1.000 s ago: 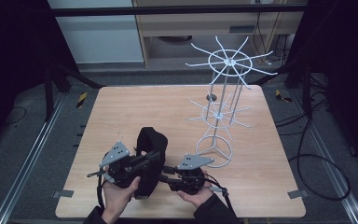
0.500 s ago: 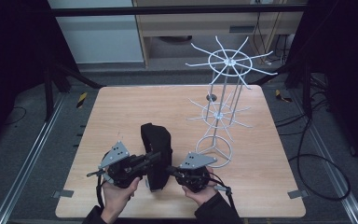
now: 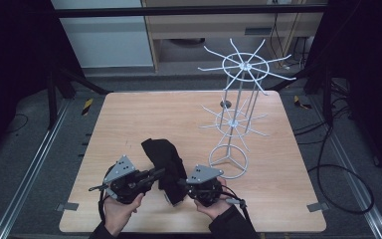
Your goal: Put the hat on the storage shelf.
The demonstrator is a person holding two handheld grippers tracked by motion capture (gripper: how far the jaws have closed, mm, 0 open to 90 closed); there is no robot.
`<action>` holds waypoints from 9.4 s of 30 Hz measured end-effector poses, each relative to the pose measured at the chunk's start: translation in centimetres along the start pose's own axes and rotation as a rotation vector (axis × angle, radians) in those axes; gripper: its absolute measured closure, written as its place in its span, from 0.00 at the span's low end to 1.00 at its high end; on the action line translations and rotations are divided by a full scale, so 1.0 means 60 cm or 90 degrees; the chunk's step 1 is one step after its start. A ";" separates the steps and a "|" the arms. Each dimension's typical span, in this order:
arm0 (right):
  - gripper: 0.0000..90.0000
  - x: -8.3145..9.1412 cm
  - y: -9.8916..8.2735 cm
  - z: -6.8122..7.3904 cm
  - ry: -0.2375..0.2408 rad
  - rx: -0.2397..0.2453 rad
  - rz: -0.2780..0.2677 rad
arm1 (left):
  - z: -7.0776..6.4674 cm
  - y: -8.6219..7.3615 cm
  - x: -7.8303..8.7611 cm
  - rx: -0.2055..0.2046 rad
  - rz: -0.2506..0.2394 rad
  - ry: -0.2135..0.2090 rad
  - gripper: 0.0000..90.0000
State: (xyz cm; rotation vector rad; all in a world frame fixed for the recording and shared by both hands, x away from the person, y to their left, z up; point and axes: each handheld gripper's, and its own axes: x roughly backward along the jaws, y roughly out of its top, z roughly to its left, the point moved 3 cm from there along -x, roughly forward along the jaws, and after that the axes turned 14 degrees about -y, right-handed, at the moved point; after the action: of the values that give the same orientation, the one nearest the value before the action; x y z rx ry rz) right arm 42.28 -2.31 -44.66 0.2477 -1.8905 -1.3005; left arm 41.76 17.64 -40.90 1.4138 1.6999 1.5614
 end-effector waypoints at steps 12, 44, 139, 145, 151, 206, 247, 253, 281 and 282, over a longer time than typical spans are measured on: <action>0.78 -0.004 -0.009 -0.009 -0.002 -0.073 -0.018 | 0.035 -0.026 0.043 0.007 0.029 0.074 0.92; 0.61 0.002 -0.063 -0.051 -0.070 -0.084 0.038 | 0.121 -0.124 0.115 0.081 0.127 0.219 0.68; 0.53 0.112 -0.153 -0.174 -0.190 -0.186 0.047 | 0.139 -0.058 0.061 0.146 0.129 0.312 0.36; 0.53 0.121 -0.166 -0.187 -0.206 -0.198 0.056 | 0.154 -0.072 0.047 0.186 0.154 0.331 0.46; 0.53 0.123 -0.175 -0.197 -0.214 -0.208 0.061 | 0.164 -0.078 0.052 0.209 0.162 0.350 0.74; 0.45 0.126 -0.193 -0.226 -0.289 -0.203 0.030 | -0.015 0.194 0.115 -0.124 -0.235 0.038 0.88; 0.44 0.123 -0.193 -0.228 -0.292 -0.187 0.022 | -0.069 0.352 0.056 -0.173 -0.283 -0.051 0.87; 0.44 0.123 -0.193 -0.227 -0.289 -0.188 0.023 | -0.062 0.346 0.030 -0.171 -0.266 -0.068 0.87; 0.43 0.120 -0.194 -0.224 -0.288 -0.181 0.031 | -0.031 0.284 -0.030 -0.127 -0.153 -0.065 0.84; 0.43 0.120 -0.194 -0.224 -0.288 -0.180 0.031 | -0.031 0.283 -0.033 -0.128 -0.148 -0.064 0.84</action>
State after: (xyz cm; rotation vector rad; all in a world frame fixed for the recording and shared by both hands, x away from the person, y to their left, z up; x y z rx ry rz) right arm 43.95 -20.90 -49.02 -0.2590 -2.0236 -1.6716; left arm 47.45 12.44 -25.54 1.1308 1.5388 1.4613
